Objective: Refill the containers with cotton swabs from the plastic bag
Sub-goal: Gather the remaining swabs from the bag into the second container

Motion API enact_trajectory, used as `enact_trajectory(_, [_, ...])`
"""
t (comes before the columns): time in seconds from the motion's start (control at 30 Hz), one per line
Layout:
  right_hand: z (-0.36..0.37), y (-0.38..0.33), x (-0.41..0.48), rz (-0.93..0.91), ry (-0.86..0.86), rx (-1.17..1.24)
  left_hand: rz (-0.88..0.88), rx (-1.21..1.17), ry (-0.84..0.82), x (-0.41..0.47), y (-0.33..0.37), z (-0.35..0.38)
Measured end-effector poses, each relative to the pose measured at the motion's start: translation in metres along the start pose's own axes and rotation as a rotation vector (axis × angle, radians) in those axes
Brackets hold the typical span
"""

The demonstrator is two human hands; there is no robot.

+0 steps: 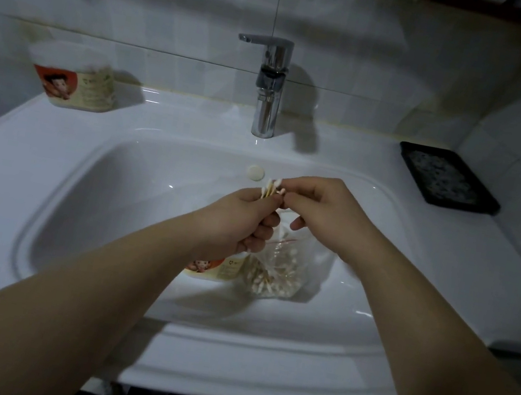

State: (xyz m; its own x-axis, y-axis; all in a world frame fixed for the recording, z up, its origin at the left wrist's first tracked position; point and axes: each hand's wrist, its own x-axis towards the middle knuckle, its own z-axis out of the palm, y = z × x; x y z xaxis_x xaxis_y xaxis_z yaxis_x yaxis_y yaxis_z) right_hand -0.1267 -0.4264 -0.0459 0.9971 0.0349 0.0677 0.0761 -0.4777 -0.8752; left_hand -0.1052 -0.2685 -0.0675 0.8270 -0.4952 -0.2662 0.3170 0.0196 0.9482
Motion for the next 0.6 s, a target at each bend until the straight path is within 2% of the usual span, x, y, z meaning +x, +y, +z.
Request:
enact_trajectory(0.13, [0.002,0.001,-0.007,-0.104,-0.121,-0.100,-0.036,-0.101,0.020,-0.002,0.005,-0.003])
enact_trajectory(0.27, [0.012,0.001,-0.009,-0.208,-0.247,-0.440,-0.108,-0.180,-0.034,-0.006,0.008,-0.004])
enact_trajectory(0.4, [0.016,0.001,-0.004,-0.329,-0.183,-0.570,-0.132,-0.218,-0.048,-0.006,0.009,-0.005])
enact_trajectory(0.5, [0.013,-0.002,-0.004,-0.350,-0.096,-0.525,-0.135,-0.229,-0.058,-0.007,0.010,-0.006])
enact_trajectory(0.6, [0.014,-0.002,-0.006,-0.332,-0.100,-0.466,-0.123,-0.191,-0.060,-0.007,0.009,-0.006])
